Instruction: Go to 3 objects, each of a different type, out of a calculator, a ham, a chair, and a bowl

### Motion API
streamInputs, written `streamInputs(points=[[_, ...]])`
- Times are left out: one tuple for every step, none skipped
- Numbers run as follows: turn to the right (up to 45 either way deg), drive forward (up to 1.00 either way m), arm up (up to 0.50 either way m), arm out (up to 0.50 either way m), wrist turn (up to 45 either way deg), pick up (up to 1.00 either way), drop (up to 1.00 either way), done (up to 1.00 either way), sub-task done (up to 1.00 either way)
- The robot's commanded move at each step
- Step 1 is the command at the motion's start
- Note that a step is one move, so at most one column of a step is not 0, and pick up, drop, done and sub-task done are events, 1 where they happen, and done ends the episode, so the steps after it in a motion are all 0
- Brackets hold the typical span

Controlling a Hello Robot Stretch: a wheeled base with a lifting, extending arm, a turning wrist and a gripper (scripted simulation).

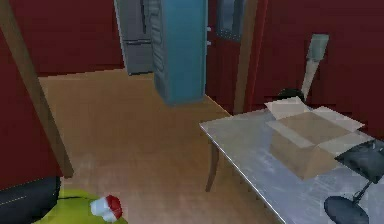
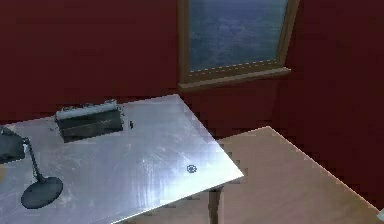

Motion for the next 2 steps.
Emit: streamInputs(points=[[-12.0, 0.00, 0.00, 0.00, 0.0, 0.00, 0.00, 0.00, 0.00], [0.0, 1.00, 0.00, 0.00, 0.0, 0.00, 0.00, 0.00, 0.00]])
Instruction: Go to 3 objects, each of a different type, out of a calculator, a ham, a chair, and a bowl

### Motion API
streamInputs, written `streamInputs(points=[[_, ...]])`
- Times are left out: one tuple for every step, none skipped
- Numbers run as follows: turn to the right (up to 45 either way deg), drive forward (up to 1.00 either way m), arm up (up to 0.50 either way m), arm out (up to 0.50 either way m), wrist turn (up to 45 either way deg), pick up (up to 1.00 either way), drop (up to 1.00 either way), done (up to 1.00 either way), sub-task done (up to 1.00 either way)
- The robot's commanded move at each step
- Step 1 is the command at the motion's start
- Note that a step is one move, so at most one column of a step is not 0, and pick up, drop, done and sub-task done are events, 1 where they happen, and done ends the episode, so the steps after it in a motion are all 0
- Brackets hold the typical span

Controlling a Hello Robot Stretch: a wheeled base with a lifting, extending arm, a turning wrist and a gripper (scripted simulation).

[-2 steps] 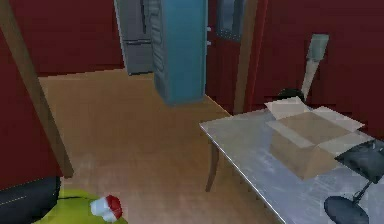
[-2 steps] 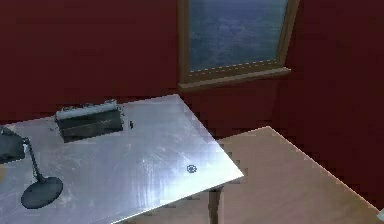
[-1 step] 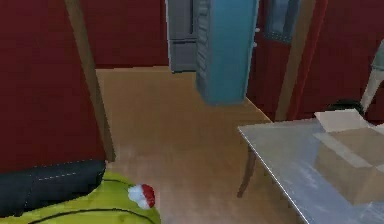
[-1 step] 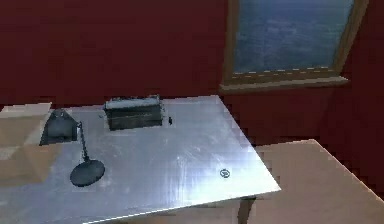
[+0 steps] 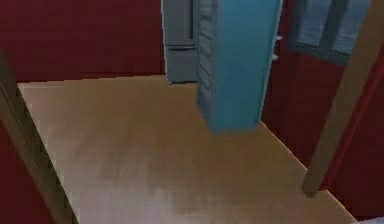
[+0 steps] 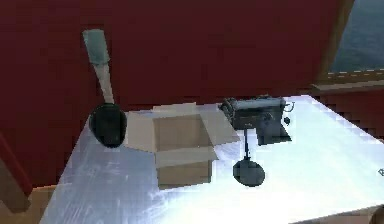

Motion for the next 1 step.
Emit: streamInputs(points=[[-3.0, 0.00, 0.00, 0.00, 0.0, 0.00, 0.00, 0.00, 0.00]])
